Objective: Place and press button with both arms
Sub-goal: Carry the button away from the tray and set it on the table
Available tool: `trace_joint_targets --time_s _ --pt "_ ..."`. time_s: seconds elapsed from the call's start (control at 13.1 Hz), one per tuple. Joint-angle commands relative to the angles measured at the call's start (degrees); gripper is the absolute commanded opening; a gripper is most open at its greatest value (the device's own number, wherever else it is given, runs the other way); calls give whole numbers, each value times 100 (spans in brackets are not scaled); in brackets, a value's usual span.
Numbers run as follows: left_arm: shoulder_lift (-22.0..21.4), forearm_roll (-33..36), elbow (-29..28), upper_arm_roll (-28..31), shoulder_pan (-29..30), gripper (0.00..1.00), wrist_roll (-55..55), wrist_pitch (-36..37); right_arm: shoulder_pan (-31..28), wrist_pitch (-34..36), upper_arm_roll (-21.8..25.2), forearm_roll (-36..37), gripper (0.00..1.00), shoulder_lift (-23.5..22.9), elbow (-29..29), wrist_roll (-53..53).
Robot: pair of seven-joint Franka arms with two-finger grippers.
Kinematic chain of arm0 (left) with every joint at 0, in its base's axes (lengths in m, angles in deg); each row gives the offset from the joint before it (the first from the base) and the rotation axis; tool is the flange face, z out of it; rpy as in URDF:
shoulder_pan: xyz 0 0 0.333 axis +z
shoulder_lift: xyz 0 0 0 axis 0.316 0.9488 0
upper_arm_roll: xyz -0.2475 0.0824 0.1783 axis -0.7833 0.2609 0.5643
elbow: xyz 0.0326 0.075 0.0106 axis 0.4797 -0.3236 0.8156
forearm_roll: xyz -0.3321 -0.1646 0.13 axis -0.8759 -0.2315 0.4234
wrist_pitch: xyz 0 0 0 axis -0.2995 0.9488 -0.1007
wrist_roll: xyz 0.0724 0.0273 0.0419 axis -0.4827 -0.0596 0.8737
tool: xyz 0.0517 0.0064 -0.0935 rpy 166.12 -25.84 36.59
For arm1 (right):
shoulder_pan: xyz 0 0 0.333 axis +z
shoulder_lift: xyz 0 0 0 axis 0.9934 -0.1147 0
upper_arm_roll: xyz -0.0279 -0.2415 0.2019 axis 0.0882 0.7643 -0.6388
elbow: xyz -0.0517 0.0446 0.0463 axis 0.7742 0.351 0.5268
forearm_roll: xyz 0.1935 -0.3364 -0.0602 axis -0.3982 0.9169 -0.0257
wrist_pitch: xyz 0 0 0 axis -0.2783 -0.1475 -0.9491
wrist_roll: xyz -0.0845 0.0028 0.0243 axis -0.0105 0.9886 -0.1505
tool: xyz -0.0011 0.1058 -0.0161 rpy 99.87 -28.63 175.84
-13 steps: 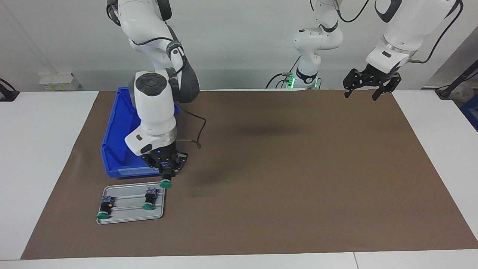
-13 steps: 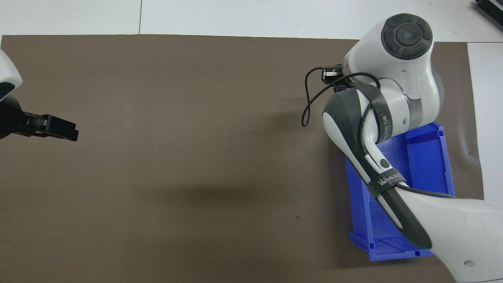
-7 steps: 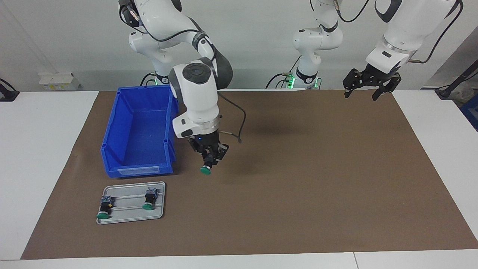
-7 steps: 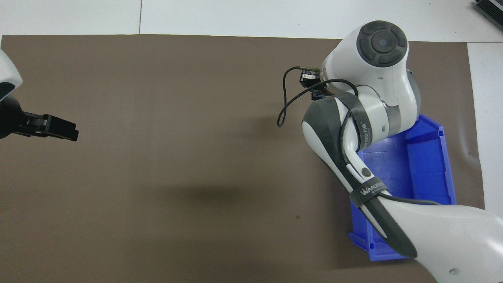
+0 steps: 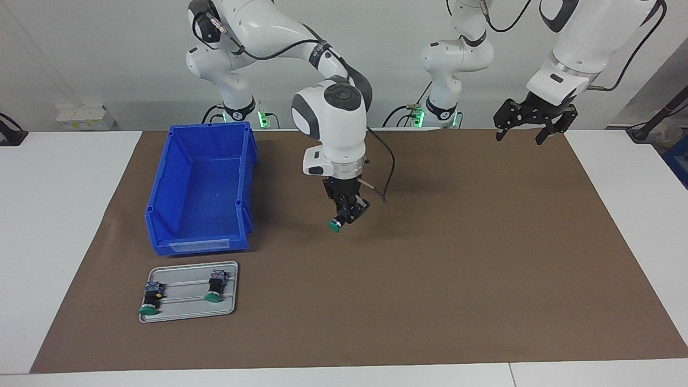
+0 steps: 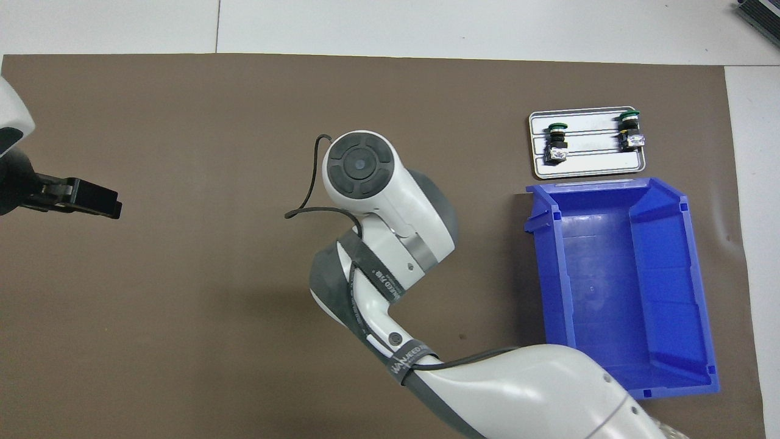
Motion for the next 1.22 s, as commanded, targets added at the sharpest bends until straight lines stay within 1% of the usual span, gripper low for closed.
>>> trace_joint_targets --time_s 0.0,0.23,0.31,0.38,0.46,0.53,0.61,0.76,0.84,0.92,0.99,1.07,1.14 --pt "-169 86 -203 -24 52 100 4 -64 79 68 5 93 8 -569 677 754" --pt "-169 94 -203 -24 52 100 4 -64 87 -29 -13 32 10 -691 572 1554" --pt "-169 94 -203 -32 52 100 -4 -64 87 -55 -13 40 13 -718 546 1669" --pt "-169 94 -203 -33 52 100 -4 -64 87 -107 -13 23 40 -718 484 1757" --pt "-169 94 -203 -33 52 100 4 -64 87 31 -13 40 71 -718 484 1767" --pt "-169 94 -203 -33 52 100 -4 -64 79 398 -4 66 87 -727 553 1776" --pt "-169 94 -203 -33 52 100 -4 -64 44 541 5 84 93 -710 676 1767" --pt "-169 86 -203 -24 52 100 -4 -64 -88 787 -4 49 95 -622 887 1706" --pt "-169 86 -203 -24 52 100 -4 -64 -288 1041 -39 40 95 -535 1001 1540" --pt "-169 86 -203 -24 52 100 4 -64 -491 1278 -100 -12 95 -195 1020 1034" --pt "-169 86 -203 -32 52 100 4 -64 -867 1585 -248 -247 95 157 1020 455" --pt "-169 86 -203 -24 52 100 4 -64 -1245 2076 -398 -450 95 404 1020 -160" --pt "-169 86 -203 -32 52 100 39 -64 -1527 2516 -495 -469 95 676 1020 -819"
